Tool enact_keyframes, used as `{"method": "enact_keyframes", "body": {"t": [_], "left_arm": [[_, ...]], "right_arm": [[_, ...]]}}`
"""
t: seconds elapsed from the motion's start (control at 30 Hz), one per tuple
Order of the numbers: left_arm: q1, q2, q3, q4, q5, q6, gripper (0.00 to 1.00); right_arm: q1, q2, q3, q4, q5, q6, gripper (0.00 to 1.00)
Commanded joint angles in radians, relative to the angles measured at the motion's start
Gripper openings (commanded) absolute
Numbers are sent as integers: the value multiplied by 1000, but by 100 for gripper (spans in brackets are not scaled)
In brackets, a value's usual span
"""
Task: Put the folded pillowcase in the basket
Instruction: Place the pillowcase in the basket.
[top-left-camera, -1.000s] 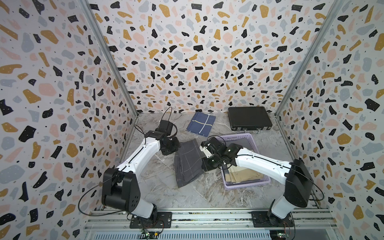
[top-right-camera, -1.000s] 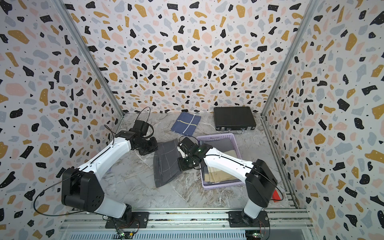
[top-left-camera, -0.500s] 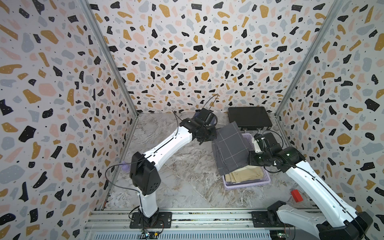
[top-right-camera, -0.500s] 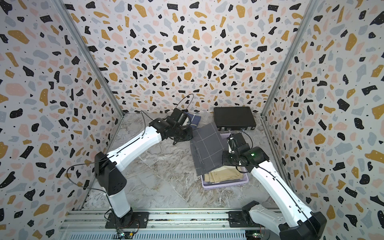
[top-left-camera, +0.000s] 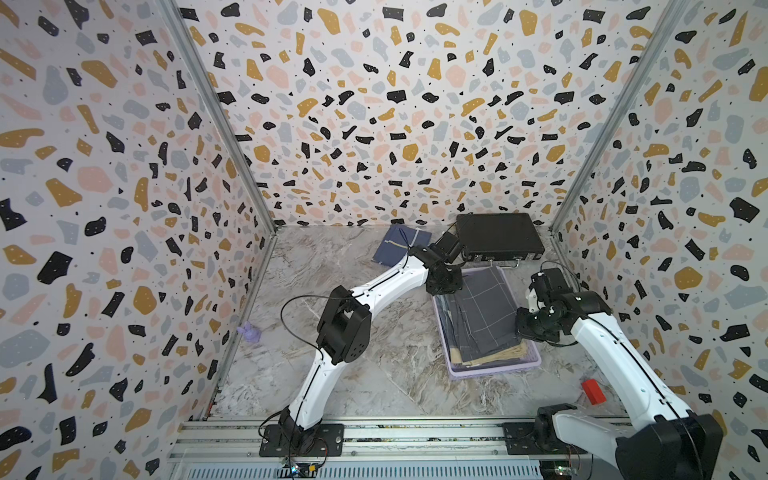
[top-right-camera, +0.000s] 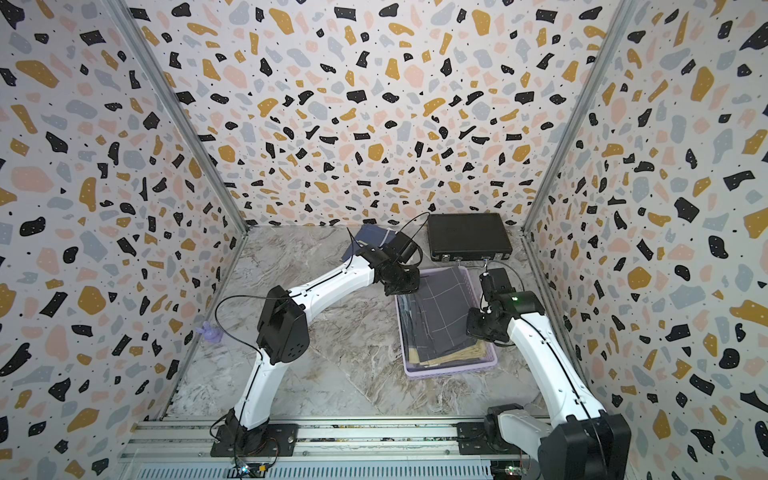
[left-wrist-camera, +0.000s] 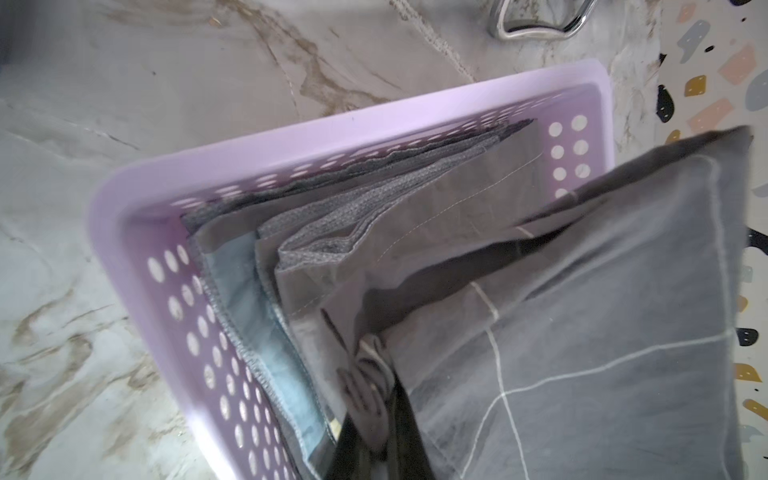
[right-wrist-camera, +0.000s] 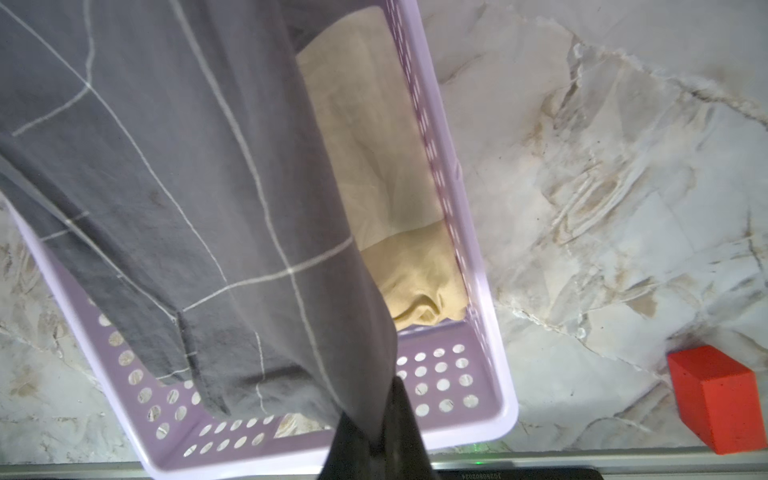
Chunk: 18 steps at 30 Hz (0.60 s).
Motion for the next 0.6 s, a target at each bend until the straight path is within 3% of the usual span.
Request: {"method": "enact_keyframes", "body": {"t": [0.0, 0.13, 0.17, 0.27, 0.3, 0.4, 0.57], "left_arm": [[-4, 30, 47, 0, -13, 6, 0], [-2, 68, 66, 1, -26, 29, 0], [-3, 76, 72, 0, -17, 37, 8], [4, 78, 61, 0, -8, 46, 38], [8, 70, 56, -1, -10, 53, 46], [19, 31, 43, 1, -15, 70, 65], [35, -70, 37, -1, -10, 125, 77]], "right_arm": [[-16, 26, 3, 21, -15, 8, 0], [-18, 69, -5, 50, 12, 21, 0], [-20, 78, -8, 53, 25, 24, 8], [-22, 93, -13, 60, 53, 32, 45], [-21, 89, -13, 59, 63, 34, 51], [-22, 51, -16, 53, 99, 39, 58], [-22, -56, -13, 73, 115, 60, 57]]}}
